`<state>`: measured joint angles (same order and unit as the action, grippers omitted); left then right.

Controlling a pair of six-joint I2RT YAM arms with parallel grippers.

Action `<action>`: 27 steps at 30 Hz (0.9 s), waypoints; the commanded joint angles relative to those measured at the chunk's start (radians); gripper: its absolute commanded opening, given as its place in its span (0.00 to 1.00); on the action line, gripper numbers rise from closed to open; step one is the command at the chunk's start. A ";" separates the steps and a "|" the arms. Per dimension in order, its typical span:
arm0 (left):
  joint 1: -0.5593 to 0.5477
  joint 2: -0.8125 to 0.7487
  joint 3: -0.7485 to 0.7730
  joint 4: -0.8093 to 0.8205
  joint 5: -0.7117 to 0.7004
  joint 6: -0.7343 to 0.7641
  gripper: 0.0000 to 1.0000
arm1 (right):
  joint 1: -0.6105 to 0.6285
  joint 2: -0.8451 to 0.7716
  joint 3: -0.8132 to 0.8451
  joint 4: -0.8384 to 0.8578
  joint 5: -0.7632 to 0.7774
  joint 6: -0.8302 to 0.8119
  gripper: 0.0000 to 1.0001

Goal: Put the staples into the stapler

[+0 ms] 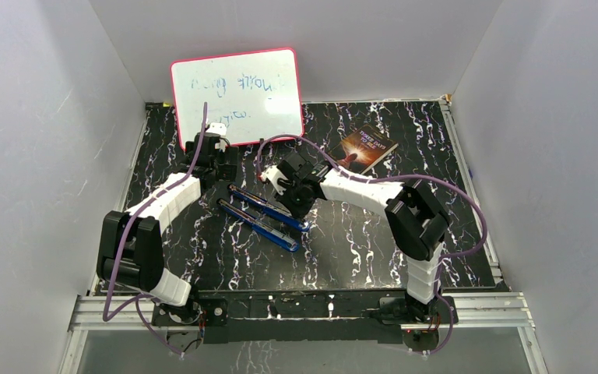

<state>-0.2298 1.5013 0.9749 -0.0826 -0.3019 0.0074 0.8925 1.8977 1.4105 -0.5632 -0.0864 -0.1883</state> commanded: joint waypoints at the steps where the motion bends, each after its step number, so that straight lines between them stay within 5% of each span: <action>1: 0.008 -0.053 -0.005 0.010 0.002 -0.004 0.98 | 0.008 -0.067 -0.011 -0.082 0.020 -0.008 0.00; 5: 0.008 -0.056 -0.005 0.010 0.004 -0.003 0.98 | 0.008 -0.091 -0.011 -0.110 0.035 -0.006 0.00; 11: 0.008 -0.054 -0.005 0.010 0.003 -0.003 0.98 | 0.008 -0.221 -0.114 0.201 0.038 0.017 0.00; 27: 0.008 -0.055 -0.005 0.010 0.006 -0.004 0.98 | 0.040 -0.161 -0.187 0.428 0.047 0.070 0.00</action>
<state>-0.2298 1.4925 0.9749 -0.0826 -0.3016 0.0071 0.9047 1.7367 1.2613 -0.2462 -0.0544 -0.1368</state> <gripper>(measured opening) 0.982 0.218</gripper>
